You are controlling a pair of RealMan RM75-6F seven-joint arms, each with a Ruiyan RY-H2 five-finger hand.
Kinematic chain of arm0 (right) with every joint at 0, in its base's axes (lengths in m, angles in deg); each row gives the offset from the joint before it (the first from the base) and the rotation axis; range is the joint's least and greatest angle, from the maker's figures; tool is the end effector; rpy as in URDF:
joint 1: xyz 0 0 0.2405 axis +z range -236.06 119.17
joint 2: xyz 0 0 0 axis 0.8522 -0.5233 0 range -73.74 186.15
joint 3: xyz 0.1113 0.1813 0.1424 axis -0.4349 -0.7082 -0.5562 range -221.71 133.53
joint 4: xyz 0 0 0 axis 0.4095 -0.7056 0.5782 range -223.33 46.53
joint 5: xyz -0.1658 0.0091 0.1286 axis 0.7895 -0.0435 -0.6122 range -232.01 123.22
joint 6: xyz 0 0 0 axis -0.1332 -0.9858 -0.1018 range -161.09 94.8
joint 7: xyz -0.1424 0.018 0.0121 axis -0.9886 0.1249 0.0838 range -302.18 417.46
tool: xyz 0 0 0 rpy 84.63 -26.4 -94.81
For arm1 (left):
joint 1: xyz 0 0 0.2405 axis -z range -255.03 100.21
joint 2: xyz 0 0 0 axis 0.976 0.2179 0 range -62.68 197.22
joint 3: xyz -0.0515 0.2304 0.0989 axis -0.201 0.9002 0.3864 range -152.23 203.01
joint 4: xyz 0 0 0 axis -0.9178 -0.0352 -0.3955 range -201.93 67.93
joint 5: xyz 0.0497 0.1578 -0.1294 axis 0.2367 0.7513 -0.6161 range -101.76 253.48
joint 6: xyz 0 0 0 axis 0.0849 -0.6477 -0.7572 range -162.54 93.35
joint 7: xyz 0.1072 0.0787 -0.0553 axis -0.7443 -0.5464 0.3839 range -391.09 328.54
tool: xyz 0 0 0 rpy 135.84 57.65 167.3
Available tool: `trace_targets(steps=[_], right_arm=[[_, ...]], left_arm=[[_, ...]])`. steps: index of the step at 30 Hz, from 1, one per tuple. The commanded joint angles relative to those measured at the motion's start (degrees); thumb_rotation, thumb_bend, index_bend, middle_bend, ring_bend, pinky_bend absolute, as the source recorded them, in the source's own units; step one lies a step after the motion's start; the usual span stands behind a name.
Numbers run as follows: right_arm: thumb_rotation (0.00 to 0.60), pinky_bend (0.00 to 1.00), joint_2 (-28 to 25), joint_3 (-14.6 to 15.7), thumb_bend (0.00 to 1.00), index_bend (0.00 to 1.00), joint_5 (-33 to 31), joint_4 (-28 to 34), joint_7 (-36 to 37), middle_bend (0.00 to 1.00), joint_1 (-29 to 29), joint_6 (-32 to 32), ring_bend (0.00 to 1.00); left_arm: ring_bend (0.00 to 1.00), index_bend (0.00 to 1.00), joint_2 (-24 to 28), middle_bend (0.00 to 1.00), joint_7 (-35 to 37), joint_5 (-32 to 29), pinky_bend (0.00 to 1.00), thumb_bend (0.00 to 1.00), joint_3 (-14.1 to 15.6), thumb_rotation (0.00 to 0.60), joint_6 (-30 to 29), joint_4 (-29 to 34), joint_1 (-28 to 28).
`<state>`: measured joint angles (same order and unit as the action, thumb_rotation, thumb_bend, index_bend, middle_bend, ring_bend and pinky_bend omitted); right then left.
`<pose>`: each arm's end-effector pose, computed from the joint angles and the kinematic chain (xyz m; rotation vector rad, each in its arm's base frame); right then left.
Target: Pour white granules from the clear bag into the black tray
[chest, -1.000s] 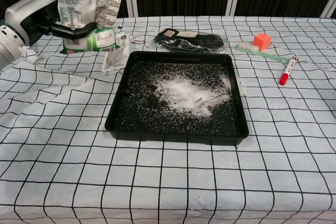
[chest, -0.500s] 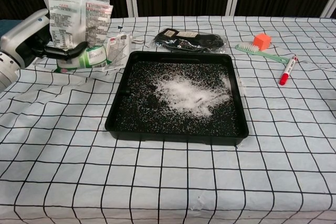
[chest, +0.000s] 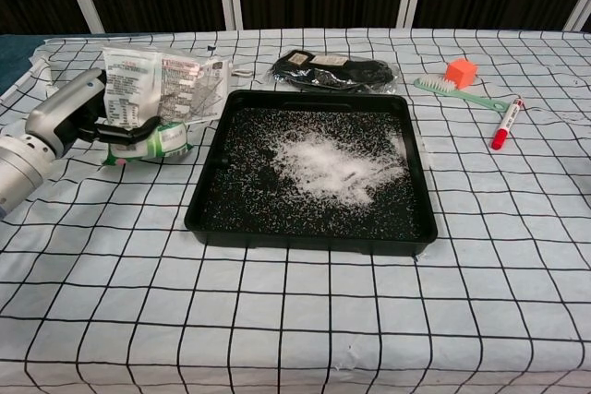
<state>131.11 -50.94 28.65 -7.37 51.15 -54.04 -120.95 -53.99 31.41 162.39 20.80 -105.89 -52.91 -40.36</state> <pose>-0.3323 -0.1930 0.1354 1.2873 -0.7655 0.8428 -0.2432 0.3591 -0.0593 -1.4220 -1.4005 -1.5807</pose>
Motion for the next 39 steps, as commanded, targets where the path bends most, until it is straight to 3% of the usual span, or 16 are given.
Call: trace_targets(steps=[1, 18, 22, 25, 30, 33, 39], right_arm=[[0.600, 0.34, 0.00, 0.01, 0.20, 0.19, -0.02, -0.06, 0.07, 0.11, 0.00, 0.05, 0.17], [0.600, 0.34, -0.20, -0.08, 0.20, 0.19, -0.20, -0.03, 0.76, 0.11, 0.01, 0.23, 0.17], [0.600, 0.34, -0.31, -0.26, 0.20, 0.19, -0.24, -0.07, 0.90, 0.11, -0.08, -0.08, 0.17], [0.600, 0.34, -0.41, -0.35, 0.20, 0.19, -0.28, -0.03, 1.03, 0.11, -0.13, -0.22, 0.17], [0.600, 0.33, -0.42, -0.41, 0.20, 0.19, -0.28, -0.09, 0.90, 0.11, -0.17, -0.40, 0.17], [0.600, 0.33, -0.39, -0.42, 0.20, 0.19, -0.21, -0.05, 0.85, 0.11, -0.17, -0.48, 0.17], [0.600, 0.33, -0.29, -0.46, 0.20, 0.19, -0.15, -0.08, 0.62, 0.11, -0.20, -0.71, 0.17]], left_arm=[[0.46, 0.50, -1.39, 0.52, 0.13, -0.66, 0.65, 0.74, -0.50, 0.600, 1.36, -1.78, 0.94], [0.45, 0.49, -3.93, 0.51, -1.98, -1.12, 0.65, 0.73, -0.84, 0.600, 2.64, -3.88, 4.03], [0.44, 0.48, -4.20, 0.50, -2.13, -1.31, 0.63, 0.69, -0.92, 0.600, 2.89, -3.94, 4.22], [0.38, 0.40, -4.36, 0.45, -3.15, -1.01, 0.57, 0.59, -0.53, 0.600, 2.65, -4.29, 4.00], [0.19, 0.26, -4.12, 0.28, -4.28, -0.69, 0.36, 0.38, 0.19, 0.600, 4.09, -4.01, 3.34], [0.10, 0.18, -3.83, 0.20, -4.39, -0.75, 0.25, 0.34, 0.25, 0.600, 4.15, -3.45, 3.06], [0.07, 0.14, -2.19, 0.15, -4.61, -0.36, 0.25, 0.34, 0.88, 0.600, 2.06, -1.11, 1.10]])
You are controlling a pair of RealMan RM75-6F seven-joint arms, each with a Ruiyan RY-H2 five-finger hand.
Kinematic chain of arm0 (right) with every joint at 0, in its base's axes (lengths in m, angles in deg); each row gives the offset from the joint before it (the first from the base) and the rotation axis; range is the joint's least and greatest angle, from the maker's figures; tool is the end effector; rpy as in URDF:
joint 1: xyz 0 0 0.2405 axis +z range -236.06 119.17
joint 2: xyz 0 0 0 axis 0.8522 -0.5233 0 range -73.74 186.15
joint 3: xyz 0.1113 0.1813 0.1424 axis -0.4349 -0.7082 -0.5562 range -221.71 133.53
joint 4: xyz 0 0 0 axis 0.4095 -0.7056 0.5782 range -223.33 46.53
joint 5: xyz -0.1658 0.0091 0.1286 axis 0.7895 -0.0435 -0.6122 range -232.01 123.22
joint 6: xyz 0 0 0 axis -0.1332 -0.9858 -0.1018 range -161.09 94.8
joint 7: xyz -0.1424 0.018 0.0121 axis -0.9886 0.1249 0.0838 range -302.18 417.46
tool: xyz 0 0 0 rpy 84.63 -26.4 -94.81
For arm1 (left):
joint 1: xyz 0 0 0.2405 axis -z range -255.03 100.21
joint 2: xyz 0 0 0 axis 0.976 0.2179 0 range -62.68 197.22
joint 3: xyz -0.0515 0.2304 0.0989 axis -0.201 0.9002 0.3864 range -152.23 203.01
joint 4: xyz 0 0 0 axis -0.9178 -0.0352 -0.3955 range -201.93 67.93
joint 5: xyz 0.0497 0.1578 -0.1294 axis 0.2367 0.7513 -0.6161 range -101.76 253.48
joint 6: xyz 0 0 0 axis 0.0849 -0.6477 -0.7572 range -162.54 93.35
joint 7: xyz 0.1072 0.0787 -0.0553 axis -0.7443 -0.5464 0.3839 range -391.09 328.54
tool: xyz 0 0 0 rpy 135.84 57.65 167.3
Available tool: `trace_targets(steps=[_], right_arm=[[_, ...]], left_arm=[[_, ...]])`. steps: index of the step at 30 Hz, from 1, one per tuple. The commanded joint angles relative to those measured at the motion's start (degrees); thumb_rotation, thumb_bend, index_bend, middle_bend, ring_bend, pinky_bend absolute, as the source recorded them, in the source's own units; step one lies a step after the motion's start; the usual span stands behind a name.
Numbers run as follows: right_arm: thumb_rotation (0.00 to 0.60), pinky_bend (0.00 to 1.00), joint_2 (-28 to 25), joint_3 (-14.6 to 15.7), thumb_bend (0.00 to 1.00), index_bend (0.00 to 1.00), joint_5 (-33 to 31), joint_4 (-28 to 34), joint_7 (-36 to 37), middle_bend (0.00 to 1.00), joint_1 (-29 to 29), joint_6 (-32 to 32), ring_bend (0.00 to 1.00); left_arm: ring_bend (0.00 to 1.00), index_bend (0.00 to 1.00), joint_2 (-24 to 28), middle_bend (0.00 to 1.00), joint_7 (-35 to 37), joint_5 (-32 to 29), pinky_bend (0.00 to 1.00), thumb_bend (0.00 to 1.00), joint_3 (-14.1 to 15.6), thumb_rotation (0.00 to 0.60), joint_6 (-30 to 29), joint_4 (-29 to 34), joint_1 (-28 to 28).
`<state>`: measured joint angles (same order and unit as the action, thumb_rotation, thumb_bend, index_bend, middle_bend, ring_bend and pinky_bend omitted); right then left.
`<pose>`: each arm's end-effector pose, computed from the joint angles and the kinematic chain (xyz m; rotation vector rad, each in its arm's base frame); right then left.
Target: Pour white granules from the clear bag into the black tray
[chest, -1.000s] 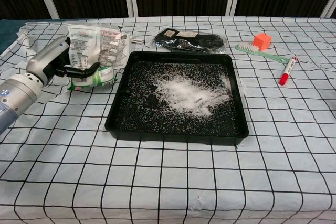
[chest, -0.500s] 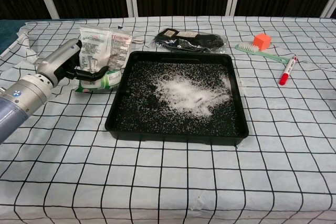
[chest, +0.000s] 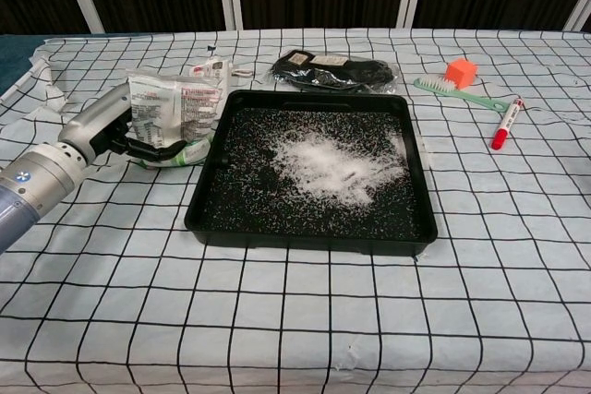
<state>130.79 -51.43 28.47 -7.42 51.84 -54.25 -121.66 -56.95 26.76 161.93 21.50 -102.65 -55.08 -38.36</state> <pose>-0.3330 -0.1932 0.1406 1.2673 -0.7578 0.8546 -0.2298 0.3615 -0.0798 -1.4926 -1.3693 -1.4921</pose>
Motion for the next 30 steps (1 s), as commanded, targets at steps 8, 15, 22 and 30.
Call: trace_targets(steps=[8, 15, 22, 30], right_arm=[[0.600, 0.33, 0.29, 0.22, 0.20, 0.19, 0.04, -0.13, -0.38, 0.11, 0.12, 0.37, 0.17], [0.600, 0.33, 0.23, 0.09, 0.20, 0.19, -0.11, 0.12, -0.58, 0.11, 0.01, 0.15, 0.17], [0.600, 0.33, 0.04, 0.17, 0.20, 0.19, 0.01, 0.45, -0.67, 0.11, -0.04, 0.09, 0.17], [0.600, 0.33, -0.92, 0.34, 0.20, 0.19, -0.23, 0.91, -0.45, 0.11, 0.00, 0.88, 0.17]], left_arm=[[0.05, 0.09, 4.74, 0.11, -2.65, 0.93, 0.26, 0.33, 1.49, 0.600, -3.01, 6.43, -3.80], [0.00, 0.06, 10.51, 0.05, -9.18, 0.09, 0.19, 0.33, 0.98, 0.600, -5.56, 16.28, -6.82], [0.00, 0.05, 19.70, 0.04, -21.66, -4.54, 0.15, 0.33, -2.11, 0.600, -7.44, 31.22, -11.44], [0.00, 0.06, 46.44, 0.06, -56.37, -8.65, 0.12, 0.34, 0.15, 0.600, -10.67, 68.76, -19.22]])
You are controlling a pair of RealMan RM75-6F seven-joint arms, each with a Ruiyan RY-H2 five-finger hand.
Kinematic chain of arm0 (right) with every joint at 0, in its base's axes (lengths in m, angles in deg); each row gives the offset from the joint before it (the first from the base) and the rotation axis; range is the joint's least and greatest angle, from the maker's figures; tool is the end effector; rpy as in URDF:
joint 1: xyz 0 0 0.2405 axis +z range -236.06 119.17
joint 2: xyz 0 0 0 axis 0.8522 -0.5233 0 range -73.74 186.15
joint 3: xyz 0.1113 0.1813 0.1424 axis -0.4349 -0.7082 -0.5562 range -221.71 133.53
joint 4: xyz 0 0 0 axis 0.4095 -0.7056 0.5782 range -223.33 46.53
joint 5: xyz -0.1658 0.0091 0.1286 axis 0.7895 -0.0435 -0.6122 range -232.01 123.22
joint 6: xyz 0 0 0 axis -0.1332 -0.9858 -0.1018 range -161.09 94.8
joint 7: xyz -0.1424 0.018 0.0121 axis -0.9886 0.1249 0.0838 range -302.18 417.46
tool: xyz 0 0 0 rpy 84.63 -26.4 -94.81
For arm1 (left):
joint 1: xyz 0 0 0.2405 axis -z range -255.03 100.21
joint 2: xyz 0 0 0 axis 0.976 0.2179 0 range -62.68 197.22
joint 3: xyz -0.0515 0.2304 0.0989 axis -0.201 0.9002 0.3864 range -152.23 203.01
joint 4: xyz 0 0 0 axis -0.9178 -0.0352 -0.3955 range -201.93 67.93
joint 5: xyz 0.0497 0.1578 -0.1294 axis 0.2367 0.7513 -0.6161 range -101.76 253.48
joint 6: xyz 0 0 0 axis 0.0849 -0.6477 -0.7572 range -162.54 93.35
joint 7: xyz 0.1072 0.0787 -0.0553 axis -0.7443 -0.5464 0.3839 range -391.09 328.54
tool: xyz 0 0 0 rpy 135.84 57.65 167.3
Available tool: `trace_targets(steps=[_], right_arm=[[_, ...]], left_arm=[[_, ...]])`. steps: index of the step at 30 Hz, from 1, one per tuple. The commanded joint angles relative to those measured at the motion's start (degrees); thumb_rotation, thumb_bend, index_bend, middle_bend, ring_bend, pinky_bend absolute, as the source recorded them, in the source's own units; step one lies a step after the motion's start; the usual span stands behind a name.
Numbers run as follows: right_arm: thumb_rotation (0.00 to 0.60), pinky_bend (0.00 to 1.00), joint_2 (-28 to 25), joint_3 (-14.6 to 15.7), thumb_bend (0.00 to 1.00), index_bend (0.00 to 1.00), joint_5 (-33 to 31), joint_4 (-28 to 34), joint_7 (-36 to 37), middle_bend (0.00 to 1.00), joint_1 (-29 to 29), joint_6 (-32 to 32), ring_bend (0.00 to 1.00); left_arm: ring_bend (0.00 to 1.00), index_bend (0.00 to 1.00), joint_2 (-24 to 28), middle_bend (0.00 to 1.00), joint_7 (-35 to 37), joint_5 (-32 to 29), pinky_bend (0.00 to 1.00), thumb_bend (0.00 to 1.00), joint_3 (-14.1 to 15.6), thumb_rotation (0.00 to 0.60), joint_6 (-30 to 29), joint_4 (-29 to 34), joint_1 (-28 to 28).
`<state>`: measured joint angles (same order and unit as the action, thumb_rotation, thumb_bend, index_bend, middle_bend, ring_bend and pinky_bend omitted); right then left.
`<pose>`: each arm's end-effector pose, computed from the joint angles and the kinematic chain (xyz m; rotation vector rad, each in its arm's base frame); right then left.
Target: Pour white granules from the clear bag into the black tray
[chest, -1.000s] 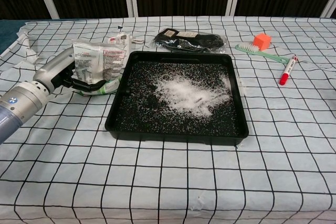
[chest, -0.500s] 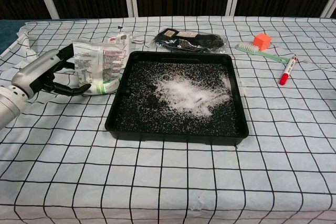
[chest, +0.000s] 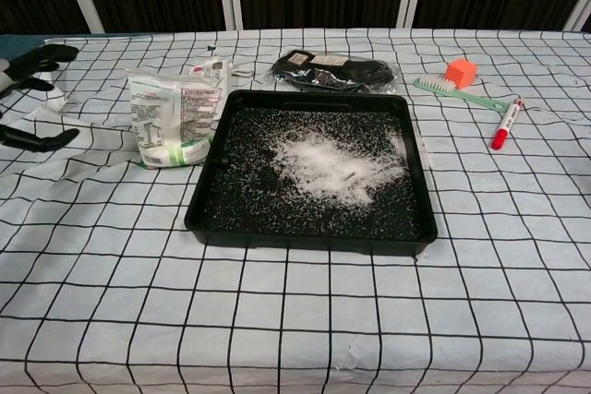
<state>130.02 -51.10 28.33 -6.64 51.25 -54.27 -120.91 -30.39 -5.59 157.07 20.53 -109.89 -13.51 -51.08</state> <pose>-0.3332 -0.1922 0.1413 1.2814 -0.7645 0.8360 -0.2844 0.3113 0.0129 -1.4203 -1.1306 -1.2880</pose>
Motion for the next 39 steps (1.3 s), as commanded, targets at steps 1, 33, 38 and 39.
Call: trace_targets(steps=[1, 33, 38, 39], right_arm=[[0.600, 0.33, -0.24, 0.03, 0.20, 0.19, -0.09, 0.16, 0.24, 0.11, 0.03, 0.20, 0.17], [0.600, 0.33, 0.45, -0.27, 0.20, 0.19, -0.05, -0.06, -0.23, 0.11, 0.10, -0.46, 0.17], [0.600, 0.33, 0.27, -0.41, 0.20, 0.19, -0.47, -0.06, 0.07, 0.11, -0.05, -0.44, 0.17], [0.600, 0.33, 0.27, -0.37, 0.20, 0.19, -0.46, -0.09, 0.06, 0.11, -0.07, -0.41, 0.17]], left_arm=[[0.00, 0.07, 22.52, 0.06, -26.48, -4.31, 0.12, 0.34, 1.28, 0.600, -3.92, 31.04, -7.21], [0.00, 0.07, 39.72, 0.06, -29.27, 0.87, 0.08, 0.35, 4.01, 0.600, -9.48, 43.84, -16.23], [0.00, 0.07, 39.78, 0.06, -29.80, 0.68, 0.08, 0.35, 3.59, 0.600, -8.96, 44.12, -16.30], [0.00, 0.07, 39.79, 0.06, -29.99, 0.80, 0.08, 0.35, 3.54, 0.600, -8.86, 44.20, -16.27]])
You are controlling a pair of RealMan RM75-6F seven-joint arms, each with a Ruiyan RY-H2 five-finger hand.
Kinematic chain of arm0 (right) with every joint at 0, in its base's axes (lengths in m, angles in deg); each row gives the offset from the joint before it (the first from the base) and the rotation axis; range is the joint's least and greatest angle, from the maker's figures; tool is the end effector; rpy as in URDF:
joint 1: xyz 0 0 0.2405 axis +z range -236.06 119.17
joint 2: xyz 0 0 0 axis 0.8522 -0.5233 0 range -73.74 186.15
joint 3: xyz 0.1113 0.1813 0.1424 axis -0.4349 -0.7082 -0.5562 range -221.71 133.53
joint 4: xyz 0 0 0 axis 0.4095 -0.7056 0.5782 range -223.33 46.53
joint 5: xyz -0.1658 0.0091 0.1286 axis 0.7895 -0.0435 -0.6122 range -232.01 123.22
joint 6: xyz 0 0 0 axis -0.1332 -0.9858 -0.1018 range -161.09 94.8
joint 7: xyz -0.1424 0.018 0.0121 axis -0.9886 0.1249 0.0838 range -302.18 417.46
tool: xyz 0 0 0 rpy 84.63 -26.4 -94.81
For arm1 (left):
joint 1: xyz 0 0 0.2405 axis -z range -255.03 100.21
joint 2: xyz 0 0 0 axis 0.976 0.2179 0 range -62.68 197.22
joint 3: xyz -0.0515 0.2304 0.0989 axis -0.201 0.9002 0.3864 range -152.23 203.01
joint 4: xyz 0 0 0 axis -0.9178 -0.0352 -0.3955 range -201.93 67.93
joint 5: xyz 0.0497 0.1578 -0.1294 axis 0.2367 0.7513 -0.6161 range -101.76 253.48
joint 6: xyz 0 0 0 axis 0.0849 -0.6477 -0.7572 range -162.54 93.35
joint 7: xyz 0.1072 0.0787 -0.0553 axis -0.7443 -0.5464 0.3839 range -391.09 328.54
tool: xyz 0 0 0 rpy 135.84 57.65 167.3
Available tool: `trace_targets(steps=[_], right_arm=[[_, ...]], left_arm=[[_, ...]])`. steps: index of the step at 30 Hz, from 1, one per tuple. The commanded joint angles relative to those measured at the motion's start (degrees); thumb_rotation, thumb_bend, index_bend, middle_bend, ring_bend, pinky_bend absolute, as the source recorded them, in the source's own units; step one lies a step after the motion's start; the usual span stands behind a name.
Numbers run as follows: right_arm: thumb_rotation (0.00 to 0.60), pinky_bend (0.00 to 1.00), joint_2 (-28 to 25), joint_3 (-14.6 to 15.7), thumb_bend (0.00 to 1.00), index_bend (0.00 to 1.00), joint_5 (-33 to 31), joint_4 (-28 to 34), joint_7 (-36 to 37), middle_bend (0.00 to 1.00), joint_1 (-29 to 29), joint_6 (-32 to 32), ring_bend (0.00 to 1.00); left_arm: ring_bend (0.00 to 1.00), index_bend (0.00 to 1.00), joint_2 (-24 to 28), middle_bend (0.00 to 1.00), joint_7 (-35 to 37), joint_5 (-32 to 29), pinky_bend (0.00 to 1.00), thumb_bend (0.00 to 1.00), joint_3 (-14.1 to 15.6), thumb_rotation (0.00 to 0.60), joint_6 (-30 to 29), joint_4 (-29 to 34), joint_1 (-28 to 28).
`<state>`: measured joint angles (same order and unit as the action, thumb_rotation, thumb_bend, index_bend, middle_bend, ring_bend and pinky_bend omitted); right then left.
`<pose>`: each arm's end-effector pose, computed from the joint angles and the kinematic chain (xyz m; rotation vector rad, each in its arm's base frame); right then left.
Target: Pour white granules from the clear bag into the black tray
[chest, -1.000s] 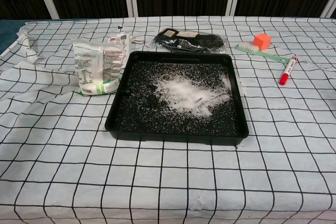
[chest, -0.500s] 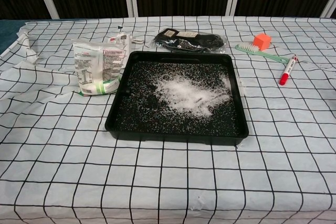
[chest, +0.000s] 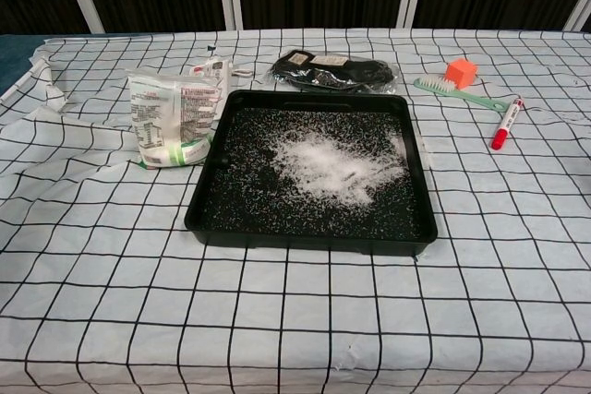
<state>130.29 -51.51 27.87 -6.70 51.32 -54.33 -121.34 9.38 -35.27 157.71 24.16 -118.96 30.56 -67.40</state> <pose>-0.3333 -0.1930 0.1424 1.2629 -0.7628 0.8423 -0.2963 0.2012 0.1837 -1.4219 -0.8368 -0.8489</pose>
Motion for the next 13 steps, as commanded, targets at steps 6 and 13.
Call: trace_targets(steps=[6, 13], right_arm=[[0.600, 0.33, -0.17, 0.00, 0.20, 0.19, 0.28, 0.20, 0.09, 0.11, -0.01, -0.23, 0.17], [0.600, 0.33, -0.34, -0.12, 0.20, 0.19, 0.02, 0.51, 0.42, 0.11, -0.12, -0.21, 0.17]], left_arm=[[0.00, 0.07, -0.38, 0.06, -1.24, 0.94, 0.08, 0.35, -0.15, 0.600, 1.16, 0.26, 0.36], [0.00, 0.07, -0.62, 0.06, -2.17, 0.82, 0.08, 0.36, -0.41, 0.600, 1.54, 0.72, 0.17]])
